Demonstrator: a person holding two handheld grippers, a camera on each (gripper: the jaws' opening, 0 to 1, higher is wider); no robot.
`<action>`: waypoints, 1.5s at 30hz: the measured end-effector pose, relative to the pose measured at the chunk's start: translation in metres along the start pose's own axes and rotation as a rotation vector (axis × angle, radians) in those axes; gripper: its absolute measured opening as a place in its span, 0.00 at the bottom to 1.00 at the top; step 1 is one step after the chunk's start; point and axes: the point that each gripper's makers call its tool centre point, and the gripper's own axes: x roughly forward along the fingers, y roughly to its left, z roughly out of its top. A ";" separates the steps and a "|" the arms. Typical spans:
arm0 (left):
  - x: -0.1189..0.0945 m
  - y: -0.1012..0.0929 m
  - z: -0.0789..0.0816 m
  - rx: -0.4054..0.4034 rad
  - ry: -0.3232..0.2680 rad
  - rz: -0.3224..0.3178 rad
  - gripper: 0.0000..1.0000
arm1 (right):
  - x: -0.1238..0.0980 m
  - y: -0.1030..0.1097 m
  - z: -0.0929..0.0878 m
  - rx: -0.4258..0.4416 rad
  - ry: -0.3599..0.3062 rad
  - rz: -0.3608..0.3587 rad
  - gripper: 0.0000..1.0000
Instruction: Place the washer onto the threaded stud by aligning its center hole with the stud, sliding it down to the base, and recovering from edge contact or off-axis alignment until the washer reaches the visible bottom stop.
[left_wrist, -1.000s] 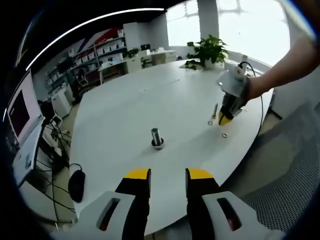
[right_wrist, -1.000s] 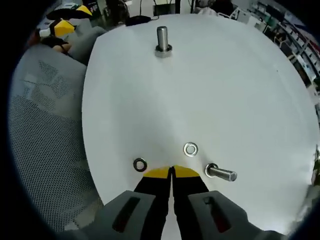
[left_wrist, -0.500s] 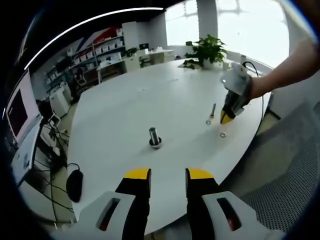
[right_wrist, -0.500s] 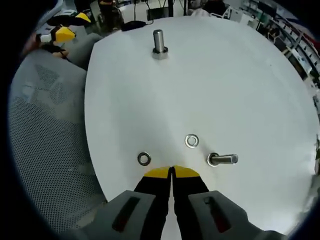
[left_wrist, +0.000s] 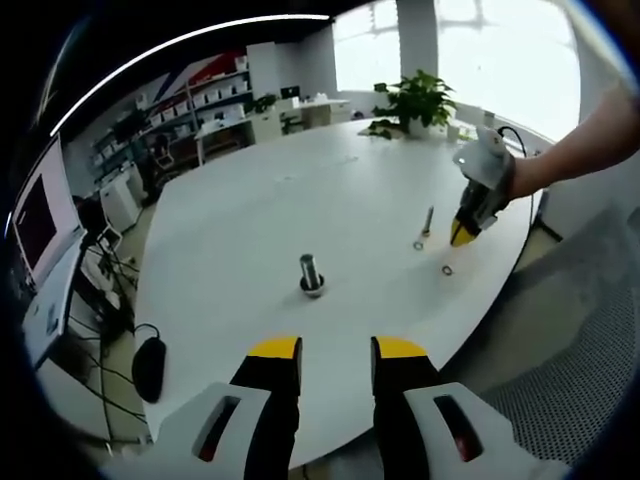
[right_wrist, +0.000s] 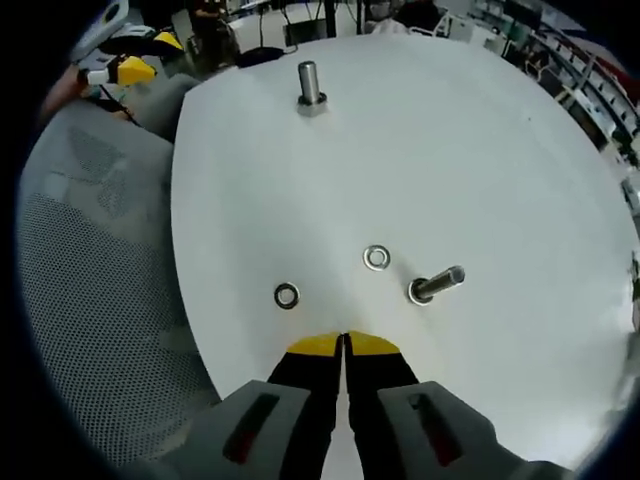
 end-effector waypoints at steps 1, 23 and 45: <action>0.000 0.001 0.000 -0.001 0.000 0.003 0.25 | 0.000 0.002 -0.002 -0.004 0.004 0.007 0.05; 0.001 0.003 -0.005 -0.006 0.024 0.018 0.27 | -0.018 -0.019 -0.060 0.009 0.014 -0.056 0.20; 0.001 0.003 -0.008 0.000 0.045 0.031 0.27 | -0.071 -0.076 -0.150 0.263 -0.013 -0.203 0.26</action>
